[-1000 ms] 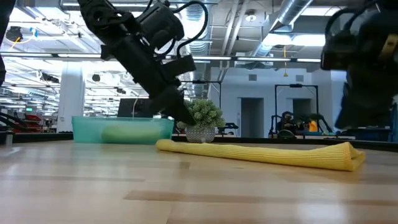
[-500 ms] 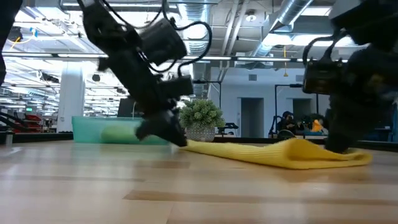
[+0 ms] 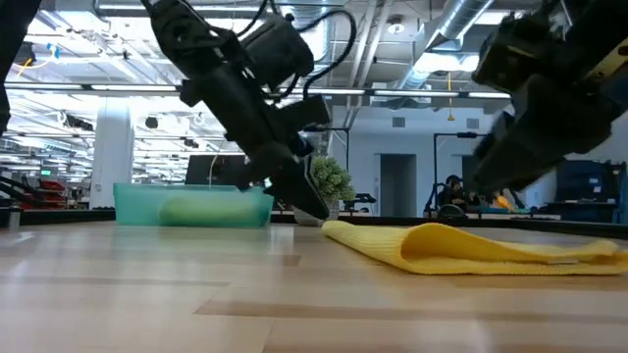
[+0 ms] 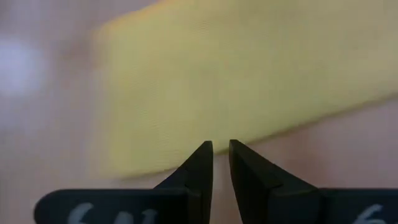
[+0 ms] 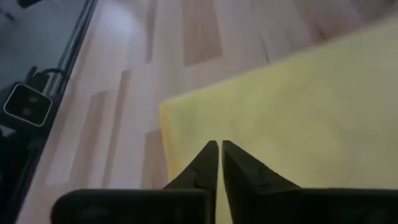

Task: Fold microfiber towels
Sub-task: Fold the yellow microfiber cloth

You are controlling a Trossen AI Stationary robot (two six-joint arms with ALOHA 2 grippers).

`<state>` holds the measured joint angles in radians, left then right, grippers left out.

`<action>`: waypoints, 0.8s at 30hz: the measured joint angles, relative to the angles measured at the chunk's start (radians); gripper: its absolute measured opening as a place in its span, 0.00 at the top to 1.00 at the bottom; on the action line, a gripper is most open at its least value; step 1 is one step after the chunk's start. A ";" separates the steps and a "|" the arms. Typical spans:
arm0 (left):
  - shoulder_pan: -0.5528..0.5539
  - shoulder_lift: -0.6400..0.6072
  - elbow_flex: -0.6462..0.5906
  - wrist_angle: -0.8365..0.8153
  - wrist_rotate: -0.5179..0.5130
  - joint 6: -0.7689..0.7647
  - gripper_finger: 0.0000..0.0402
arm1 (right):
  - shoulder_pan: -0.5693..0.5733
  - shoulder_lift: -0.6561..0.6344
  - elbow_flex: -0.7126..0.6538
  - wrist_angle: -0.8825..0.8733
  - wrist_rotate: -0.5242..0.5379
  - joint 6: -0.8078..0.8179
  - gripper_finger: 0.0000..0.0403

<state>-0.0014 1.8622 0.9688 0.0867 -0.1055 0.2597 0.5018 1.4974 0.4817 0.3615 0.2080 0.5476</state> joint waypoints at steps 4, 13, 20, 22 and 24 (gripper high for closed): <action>-0.111 0.027 0.000 0.060 0.146 -0.062 0.89 | 0.011 0.037 0.022 0.034 -0.029 -0.164 0.79; -0.279 0.223 0.057 0.473 0.034 -0.213 0.89 | 0.019 0.210 0.110 0.043 -0.023 -0.181 0.65; -0.299 0.343 0.201 0.320 0.241 -0.234 0.89 | 0.090 0.221 0.110 0.006 0.026 -0.088 0.77; -0.305 0.341 0.215 0.286 0.224 -0.225 0.89 | 0.114 0.208 0.110 0.022 0.066 -0.084 0.81; -0.311 0.315 0.216 0.256 0.194 -0.223 0.89 | 0.132 0.200 0.110 0.042 0.081 -0.084 0.84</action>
<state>-0.3127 2.1772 1.1849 0.3429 0.0888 0.0371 0.6337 1.6974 0.5919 0.4031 0.2894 0.4637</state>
